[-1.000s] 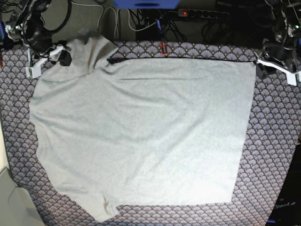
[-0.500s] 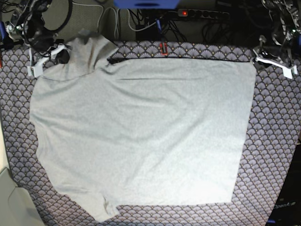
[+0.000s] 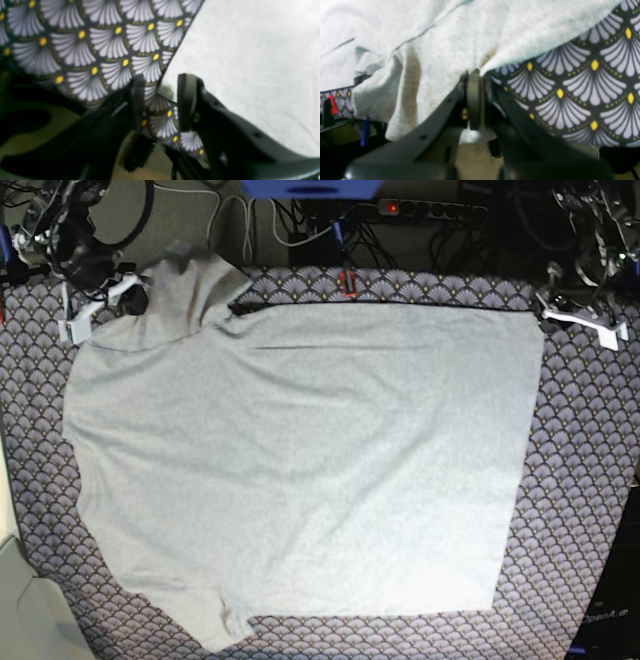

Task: Fold the T-shirt properly
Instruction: 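Move both grippers down and grasp the shirt's collar-edge corners, then lift the collar edge with both grippers and fold it toward the hem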

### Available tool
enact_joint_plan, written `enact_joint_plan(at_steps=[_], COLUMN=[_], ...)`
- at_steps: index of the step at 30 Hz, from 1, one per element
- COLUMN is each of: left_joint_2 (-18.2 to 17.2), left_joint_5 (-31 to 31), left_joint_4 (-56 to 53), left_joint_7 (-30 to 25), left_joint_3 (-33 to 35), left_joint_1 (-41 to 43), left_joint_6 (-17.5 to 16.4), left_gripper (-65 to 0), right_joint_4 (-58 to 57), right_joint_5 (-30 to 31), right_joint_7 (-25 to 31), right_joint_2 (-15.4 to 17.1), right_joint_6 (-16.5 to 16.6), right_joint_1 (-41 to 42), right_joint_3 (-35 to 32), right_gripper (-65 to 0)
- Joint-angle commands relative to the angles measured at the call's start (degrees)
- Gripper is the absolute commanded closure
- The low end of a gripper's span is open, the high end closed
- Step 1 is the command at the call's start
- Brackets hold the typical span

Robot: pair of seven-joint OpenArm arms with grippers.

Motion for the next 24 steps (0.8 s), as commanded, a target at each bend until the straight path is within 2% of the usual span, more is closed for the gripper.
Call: enact_joint_plan(at_steps=[1,13,17,24], left_joint_2=[-0.60,-0.52,1.33,1.42], left_joint_5=[-0.55,-0.55,-0.55,-0.55], left_joint_4=[0.21,-1.02,-0.41,-2.61], left_joint_7=[-0.63,-0.63,-0.55,-0.55], left_joint_3=[-0.33,3.10,3.80,4.06], left_joint_1=[-0.51,-1.30,-0.86,-0.77], left_joint_6=[-0.15,-0.15,-0.15,-0.15], left_gripper=[-22.1,-22.1,-22.1,-21.7], right_joint_4=[0.07,0.07,0.07,0.07], right_joint_5=[-1.80,-1.80,-1.80,-1.80], right_joint_7=[-2.04,-2.13,-2.13,-2.13], right_joint_2=[0.20,0.29,0.29,0.29], right_joint_6=[0.31,0.31,0.31,0.31], right_joint_1=[-0.63,-0.71,-0.71,-0.63], right_joint_3=[-0.10,-0.10,-0.10,-0.10], right_gripper=[0.0,0.0,0.0,0.0])
